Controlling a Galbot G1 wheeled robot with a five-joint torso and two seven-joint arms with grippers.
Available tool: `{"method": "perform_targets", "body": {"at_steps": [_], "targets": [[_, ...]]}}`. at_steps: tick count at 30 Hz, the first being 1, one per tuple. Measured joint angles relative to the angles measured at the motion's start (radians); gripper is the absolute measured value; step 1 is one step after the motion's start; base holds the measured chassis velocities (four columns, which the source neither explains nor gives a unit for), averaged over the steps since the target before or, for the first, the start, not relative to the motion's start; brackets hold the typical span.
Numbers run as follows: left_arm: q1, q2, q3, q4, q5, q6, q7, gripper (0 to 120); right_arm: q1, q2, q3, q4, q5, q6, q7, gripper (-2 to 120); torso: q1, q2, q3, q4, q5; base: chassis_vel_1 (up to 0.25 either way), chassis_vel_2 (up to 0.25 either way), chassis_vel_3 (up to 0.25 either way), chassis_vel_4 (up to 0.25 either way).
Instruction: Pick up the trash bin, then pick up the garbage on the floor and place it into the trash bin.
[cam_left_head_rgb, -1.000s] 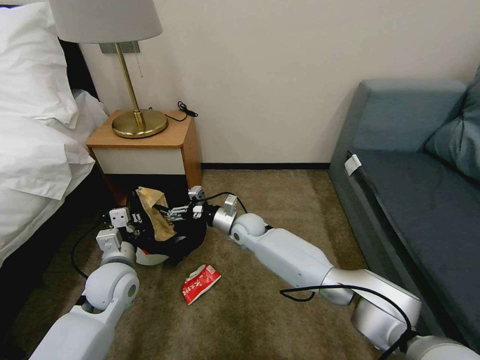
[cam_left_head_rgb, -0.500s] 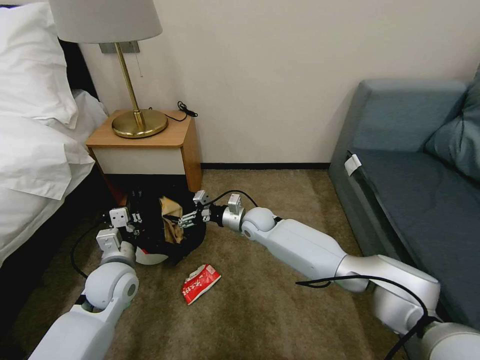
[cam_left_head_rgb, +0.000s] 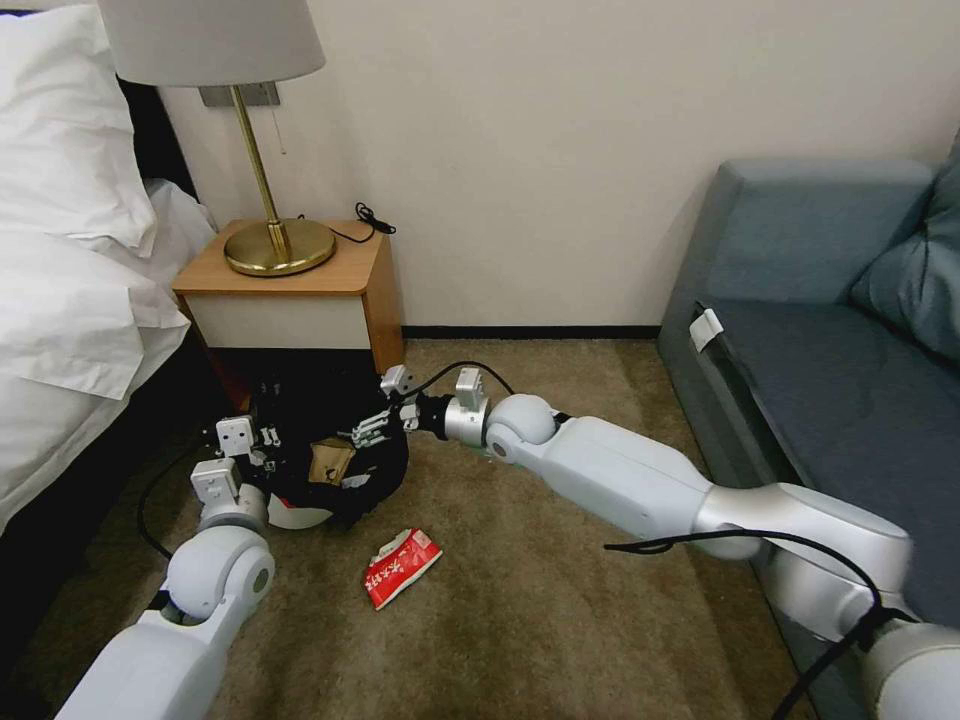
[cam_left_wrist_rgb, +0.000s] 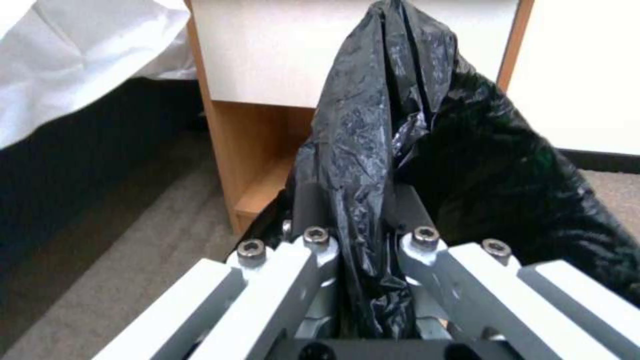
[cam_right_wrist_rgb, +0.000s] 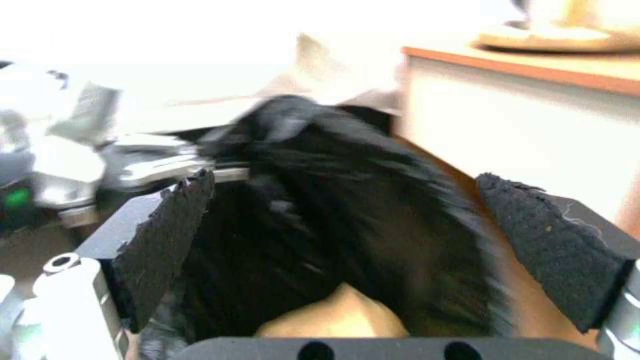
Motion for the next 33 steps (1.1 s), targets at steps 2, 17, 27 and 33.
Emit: {"method": "perform_targets", "body": {"at_steps": [2,17,27,33], "targets": [[-0.003,0.004,-0.002,0.001,0.003,0.000,-0.001,5,-0.003,-0.063,-0.002,0.053,0.084,-0.044,0.085,100,0.000,0.000,0.000,-0.0001,-0.0001,0.000,0.000,0.000,0.000],[0.010,-0.003,-0.012,0.001,0.048,-0.002,-0.002,5,-0.247,-0.212,-0.016,0.068,0.125,-0.122,0.177,100,0.000,0.000,0.000,-0.0005,0.0000,0.000,0.000,0.000,0.000],[0.051,-0.005,-0.024,-0.020,0.062,-0.002,-0.001,5,-0.342,-0.075,-0.054,-0.023,0.063,-0.118,0.148,100,0.000,0.000,0.000,0.0000,-0.0004,0.000,0.000,0.000,0.000],[0.053,-0.010,-0.022,-0.022,0.068,-0.002,-0.001,5,-0.351,0.001,-0.068,-0.073,0.052,-0.108,0.130,100,0.000,0.000,0.000,-0.0001,-0.0004,0.000,0.000,0.000,0.000]]}}
